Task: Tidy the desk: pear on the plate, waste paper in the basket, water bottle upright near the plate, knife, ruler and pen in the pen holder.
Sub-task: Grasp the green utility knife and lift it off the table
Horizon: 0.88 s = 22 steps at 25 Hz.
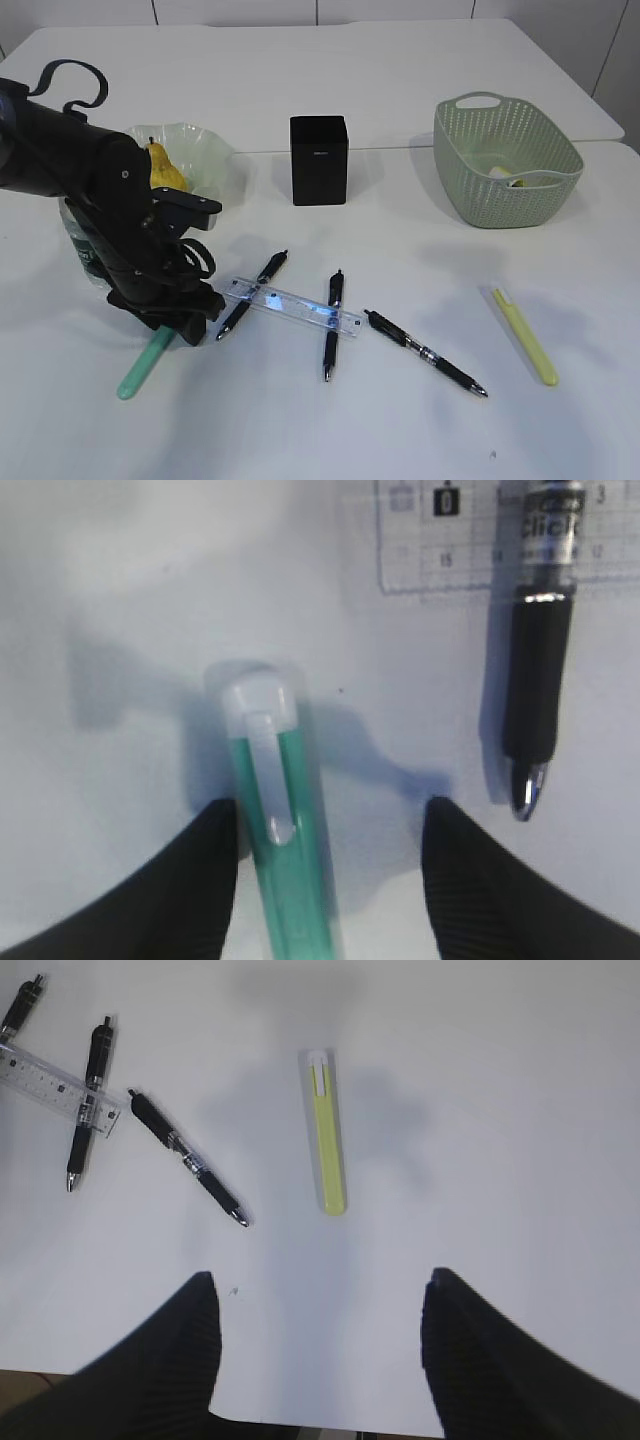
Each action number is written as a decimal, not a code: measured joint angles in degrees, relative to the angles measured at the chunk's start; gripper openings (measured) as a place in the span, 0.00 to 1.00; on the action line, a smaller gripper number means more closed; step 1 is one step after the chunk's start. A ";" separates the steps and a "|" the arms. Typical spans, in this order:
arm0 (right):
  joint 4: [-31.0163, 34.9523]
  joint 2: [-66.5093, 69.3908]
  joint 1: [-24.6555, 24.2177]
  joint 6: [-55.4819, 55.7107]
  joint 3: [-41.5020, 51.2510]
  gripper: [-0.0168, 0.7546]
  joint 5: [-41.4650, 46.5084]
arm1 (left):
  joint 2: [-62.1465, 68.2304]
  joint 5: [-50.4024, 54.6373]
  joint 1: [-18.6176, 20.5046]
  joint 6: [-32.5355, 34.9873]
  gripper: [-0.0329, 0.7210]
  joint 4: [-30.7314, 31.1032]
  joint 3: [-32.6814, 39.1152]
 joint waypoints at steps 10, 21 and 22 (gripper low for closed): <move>0.00 0.00 0.00 0.00 0.00 0.67 0.00 | 0.09 -0.33 0.00 0.00 0.19 -0.10 -0.03; 0.00 0.00 0.00 0.00 0.00 0.67 0.00 | 0.94 15.33 0.00 0.00 0.19 0.61 -8.04; 0.00 0.00 0.00 0.00 0.00 0.67 0.00 | 0.94 17.34 0.00 0.00 0.19 0.61 -10.00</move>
